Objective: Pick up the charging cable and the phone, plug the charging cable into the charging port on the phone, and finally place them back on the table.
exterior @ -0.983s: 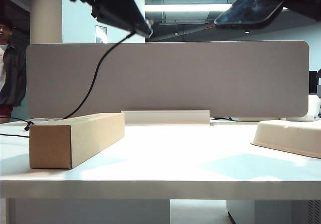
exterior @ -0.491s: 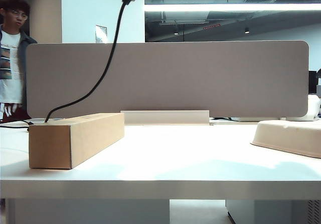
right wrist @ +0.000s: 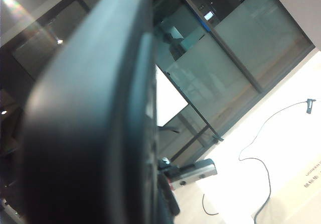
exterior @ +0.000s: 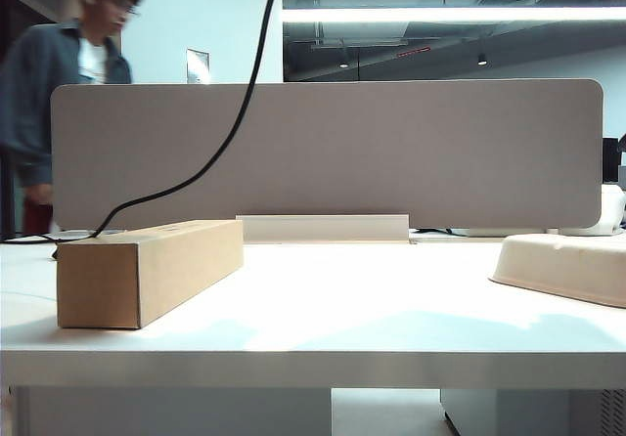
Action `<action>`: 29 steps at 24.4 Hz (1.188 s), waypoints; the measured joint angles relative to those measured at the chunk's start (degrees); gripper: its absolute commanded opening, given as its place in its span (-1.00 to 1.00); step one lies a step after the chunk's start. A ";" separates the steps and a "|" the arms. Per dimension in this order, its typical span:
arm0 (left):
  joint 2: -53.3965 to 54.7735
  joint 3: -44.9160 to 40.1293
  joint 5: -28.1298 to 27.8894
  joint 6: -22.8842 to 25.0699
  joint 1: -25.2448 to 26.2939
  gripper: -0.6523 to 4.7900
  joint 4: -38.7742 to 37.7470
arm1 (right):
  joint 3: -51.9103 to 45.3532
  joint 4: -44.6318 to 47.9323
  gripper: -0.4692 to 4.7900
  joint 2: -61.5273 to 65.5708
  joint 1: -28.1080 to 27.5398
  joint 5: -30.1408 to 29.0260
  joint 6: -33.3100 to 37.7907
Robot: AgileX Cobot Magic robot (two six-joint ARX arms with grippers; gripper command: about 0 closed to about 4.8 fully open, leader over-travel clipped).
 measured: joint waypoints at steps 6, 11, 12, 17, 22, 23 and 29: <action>2.80 -0.04 2.27 -0.33 0.00 -0.78 1.36 | 0.00 0.02 -0.84 0.00 1.31 -0.09 0.59; 3.06 -0.04 2.27 -2.14 0.02 -0.78 3.93 | 0.00 0.04 -0.84 0.00 1.49 -1.36 0.72; 3.06 -0.04 2.29 -2.38 0.02 -0.78 3.89 | 0.00 0.04 -0.84 0.00 1.46 -1.36 0.70; 3.06 -0.04 2.49 -2.01 0.02 -0.78 0.11 | 0.00 0.02 -0.84 0.00 1.40 -1.07 0.61; 3.04 -0.04 6.08 -1.07 0.02 -0.78 -1.36 | 0.00 0.02 -0.84 0.00 1.40 -0.85 0.22; 3.06 -0.04 6.08 -1.07 0.02 -0.78 -1.33 | 0.00 0.02 -0.84 0.00 1.40 -0.90 0.22; 3.06 -0.04 6.10 -1.11 0.04 -0.78 0.44 | 0.00 0.00 -0.84 0.00 1.40 -1.36 0.20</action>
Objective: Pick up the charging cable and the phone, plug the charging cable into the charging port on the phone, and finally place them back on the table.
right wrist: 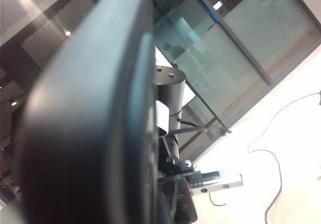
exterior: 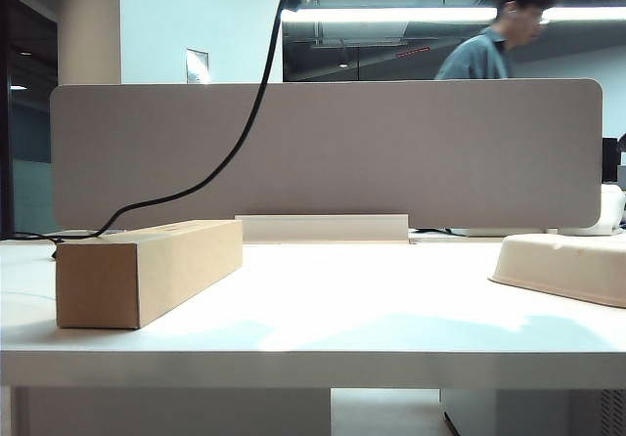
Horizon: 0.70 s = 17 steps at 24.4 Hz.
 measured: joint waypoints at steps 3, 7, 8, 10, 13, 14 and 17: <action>0.00 0.00 0.00 0.00 0.00 -0.78 -0.02 | 0.00 0.00 -0.84 0.00 0.00 0.00 0.00; 0.17 0.00 0.00 0.00 0.00 -0.78 -0.22 | 0.00 0.02 -0.84 0.00 0.00 0.00 0.00; 0.44 0.00 0.00 0.04 0.00 -0.78 -0.74 | 0.00 0.00 -0.84 0.00 0.00 0.00 0.02; 0.66 -0.02 0.00 0.02 0.00 -0.78 -1.29 | 0.00 0.00 -0.84 0.00 0.00 0.00 0.00; 0.61 -0.02 -0.02 0.00 0.00 -0.78 -0.46 | 0.00 0.00 -0.84 0.00 0.00 0.00 0.00; 0.61 -0.02 -0.02 -0.17 0.00 -0.78 0.22 | 0.00 0.00 -0.84 0.02 0.00 0.00 0.00; 0.61 -0.02 -0.13 -0.39 0.00 -0.78 0.83 | 0.00 0.00 -0.84 0.00 0.00 0.00 0.02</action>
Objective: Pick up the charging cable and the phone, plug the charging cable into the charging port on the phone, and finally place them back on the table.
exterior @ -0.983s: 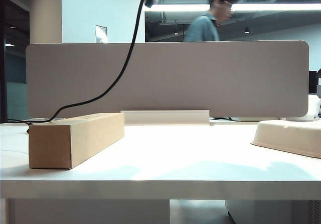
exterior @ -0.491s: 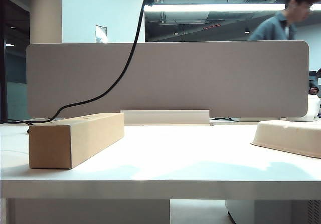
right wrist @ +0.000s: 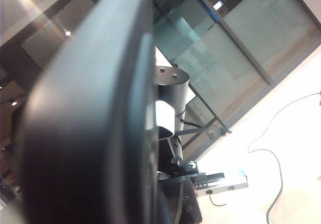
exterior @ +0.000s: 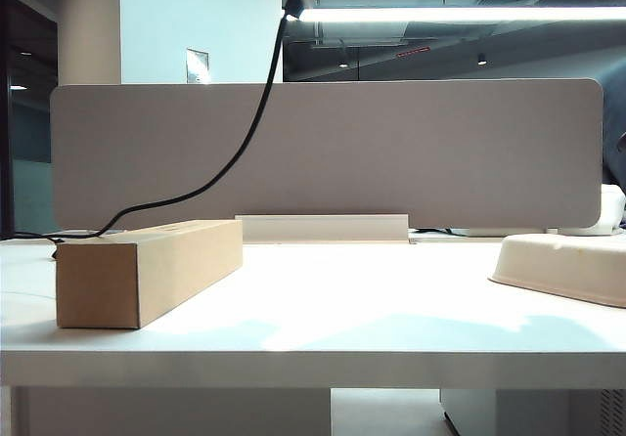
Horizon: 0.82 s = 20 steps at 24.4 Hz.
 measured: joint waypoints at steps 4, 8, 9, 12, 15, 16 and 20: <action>0.00 0.00 -0.02 0.00 0.85 -0.78 0.17 | 0.00 0.00 -0.84 0.00 0.00 0.00 -0.02; 0.02 -0.09 0.11 -3.98 1.62 -0.78 2.95 | 0.02 0.09 -0.84 0.02 -0.17 0.74 -0.33; 0.02 -0.22 0.11 -5.11 1.53 -0.78 4.22 | 0.02 0.20 -0.84 0.02 -0.22 1.11 -0.33; 0.09 -0.24 -0.09 -8.00 0.00 -0.78 6.93 | 0.11 0.61 -0.84 -0.07 -0.26 1.14 -0.68; 0.11 -0.26 -0.50 -8.96 -0.15 -0.78 8.15 | 0.13 0.74 -0.84 -0.04 -0.26 1.36 -0.90; 0.11 -0.28 -0.50 -9.77 -0.15 -0.78 8.57 | 0.13 0.72 -0.84 -0.07 -0.26 1.40 -0.90; 0.13 -0.39 -0.48 -12.35 0.13 -0.78 9.77 | 0.33 -0.52 -0.84 -0.07 -0.35 0.63 -1.51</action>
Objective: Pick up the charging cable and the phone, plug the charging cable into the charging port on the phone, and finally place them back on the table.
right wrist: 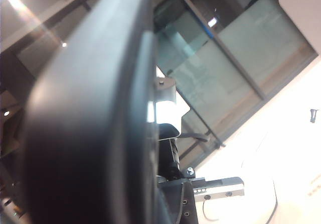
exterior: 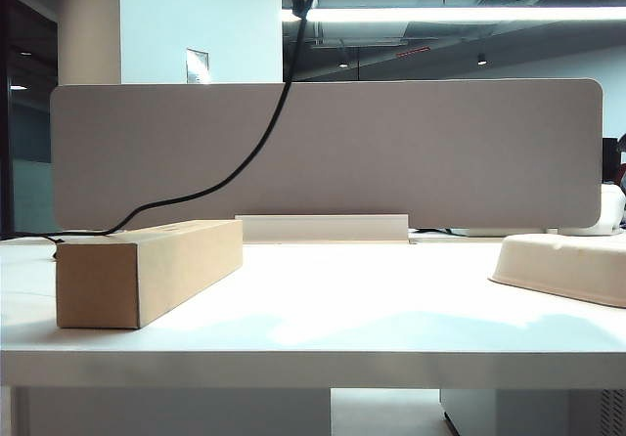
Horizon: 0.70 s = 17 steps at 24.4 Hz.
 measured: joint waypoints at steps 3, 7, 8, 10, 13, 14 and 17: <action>0.04 -0.07 0.00 -1.03 0.66 -0.78 -0.22 | 0.26 -2.51 -0.84 -0.04 -0.02 -0.39 -1.03; 0.35 -0.46 -1.03 -2.51 1.90 -0.78 -1.18 | 0.46 -10.54 -0.84 -0.07 -0.02 -0.26 -4.59; 0.37 -0.57 -1.95 -2.64 1.90 -0.78 -1.29 | 0.48 -11.63 -0.84 -0.09 -0.02 -0.20 -5.60; 0.35 -0.55 -3.82 -2.64 1.90 -0.53 -1.44 | 0.46 -12.00 -0.84 -0.11 0.00 1.46 -6.47; 0.20 0.17 -8.13 -1.49 2.16 -0.07 -6.56 | 0.00 -15.58 -0.84 0.00 0.31 5.60 -9.38; -0.07 0.20 -9.09 -0.15 2.64 -0.07 -8.09 | -0.33 -17.25 -0.84 0.07 0.35 6.97 -10.29; -0.26 0.28 -14.08 3.26 4.42 -0.05 -15.76 | -0.33 -26.53 -0.84 0.28 0.28 18.43 -15.61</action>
